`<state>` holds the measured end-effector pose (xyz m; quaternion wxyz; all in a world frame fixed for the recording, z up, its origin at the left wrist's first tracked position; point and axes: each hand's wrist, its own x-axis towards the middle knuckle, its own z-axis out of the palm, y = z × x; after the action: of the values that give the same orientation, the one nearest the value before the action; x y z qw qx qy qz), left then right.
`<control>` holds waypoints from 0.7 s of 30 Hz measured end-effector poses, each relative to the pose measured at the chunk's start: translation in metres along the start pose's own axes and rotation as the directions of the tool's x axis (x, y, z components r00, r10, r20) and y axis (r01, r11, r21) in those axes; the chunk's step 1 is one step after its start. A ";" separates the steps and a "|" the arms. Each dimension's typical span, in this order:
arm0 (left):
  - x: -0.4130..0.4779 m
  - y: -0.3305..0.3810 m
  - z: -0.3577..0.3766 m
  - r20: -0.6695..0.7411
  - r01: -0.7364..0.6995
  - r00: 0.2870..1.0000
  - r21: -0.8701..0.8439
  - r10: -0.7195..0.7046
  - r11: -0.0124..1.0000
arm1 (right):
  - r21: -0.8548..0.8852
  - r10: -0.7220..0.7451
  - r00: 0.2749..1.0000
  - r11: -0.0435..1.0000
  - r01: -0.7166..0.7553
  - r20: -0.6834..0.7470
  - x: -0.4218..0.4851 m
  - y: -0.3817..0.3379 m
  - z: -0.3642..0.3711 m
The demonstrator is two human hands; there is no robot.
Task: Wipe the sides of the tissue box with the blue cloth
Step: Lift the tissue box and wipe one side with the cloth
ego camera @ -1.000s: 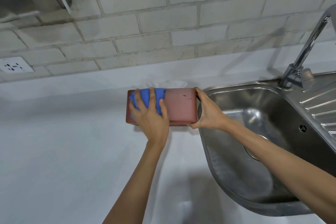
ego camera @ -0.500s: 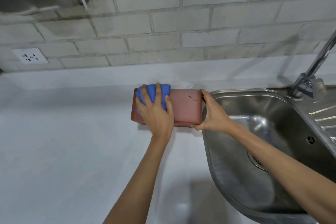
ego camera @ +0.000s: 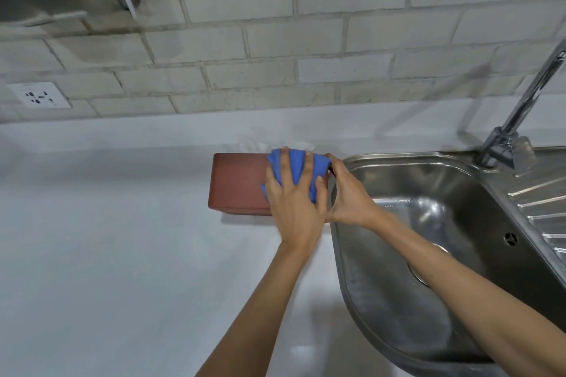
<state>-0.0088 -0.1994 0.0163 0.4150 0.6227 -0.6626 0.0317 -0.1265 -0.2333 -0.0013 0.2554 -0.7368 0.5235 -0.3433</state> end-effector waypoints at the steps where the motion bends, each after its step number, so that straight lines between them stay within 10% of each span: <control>1: -0.009 -0.001 -0.001 0.015 -0.051 0.999 0.009 0.050 0.999 | 0.008 0.004 1.000 1.000 -0.004 0.003 0.000 0.000 -0.001; 10: 0.003 -0.032 -0.007 -0.119 0.179 0.977 0.000 -0.178 0.984 | -0.005 -0.010 1.000 1.000 0.010 -0.003 0.002 0.002 0.005; 18: -0.028 -0.017 -0.004 0.012 -0.147 0.989 0.044 0.147 0.988 | 0.062 0.002 1.000 0.998 -0.002 0.001 0.003 0.001 0.001; 21: -0.022 -0.056 -0.020 -0.112 0.023 0.993 0.025 -0.020 0.999 | -0.002 -0.028 1.000 1.000 0.028 0.001 0.002 -0.001 0.002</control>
<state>0.0466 -0.1832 -0.0102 0.4437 0.6324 -0.6311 0.0707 -0.1238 -0.2353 -0.0018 0.2501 -0.7446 0.5134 -0.3457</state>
